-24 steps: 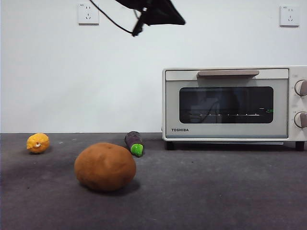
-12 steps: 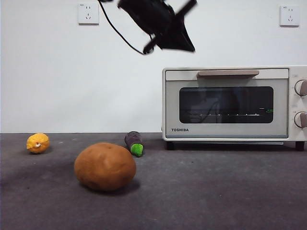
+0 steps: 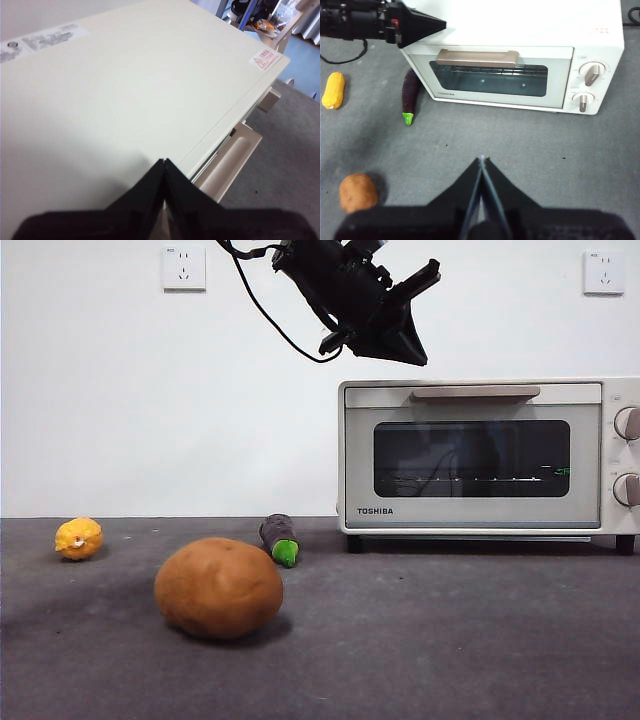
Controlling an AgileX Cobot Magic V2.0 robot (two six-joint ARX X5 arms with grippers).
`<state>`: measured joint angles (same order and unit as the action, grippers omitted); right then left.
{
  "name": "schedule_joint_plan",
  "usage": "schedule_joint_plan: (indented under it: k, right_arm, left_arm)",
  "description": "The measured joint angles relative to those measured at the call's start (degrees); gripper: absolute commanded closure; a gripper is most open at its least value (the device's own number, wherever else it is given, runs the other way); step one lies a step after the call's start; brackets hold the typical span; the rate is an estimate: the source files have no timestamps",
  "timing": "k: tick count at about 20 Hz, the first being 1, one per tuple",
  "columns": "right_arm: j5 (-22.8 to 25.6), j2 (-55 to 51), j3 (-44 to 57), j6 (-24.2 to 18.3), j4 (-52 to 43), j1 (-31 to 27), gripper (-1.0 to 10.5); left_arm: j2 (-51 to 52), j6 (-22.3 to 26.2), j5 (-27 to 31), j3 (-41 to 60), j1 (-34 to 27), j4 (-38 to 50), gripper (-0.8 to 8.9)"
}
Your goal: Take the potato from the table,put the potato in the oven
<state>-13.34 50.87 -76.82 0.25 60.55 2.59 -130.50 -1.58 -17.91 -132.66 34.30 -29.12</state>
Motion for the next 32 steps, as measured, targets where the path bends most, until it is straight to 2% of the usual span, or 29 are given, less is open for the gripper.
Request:
schedule_joint_plan:
  k: [14, 18, 32]
  right_arm:
    - [-0.09, -0.04, 0.0, -1.4, -0.26, 0.0, 9.5]
    - [-0.07, -0.04, 0.0, -1.57, -0.26, 0.0, 9.5]
    - [-0.09, -0.04, 0.0, -1.77, -0.26, 0.0, 9.5]
  left_arm:
    - [-2.75, 7.61, -1.62, -0.13, 1.95, -1.11, 8.21]
    - [-2.99, 8.13, 0.26, -0.15, 2.36, -0.63, 8.21]
    - [-2.99, 8.63, 0.83, -1.2, 2.49, -3.93, 8.21]
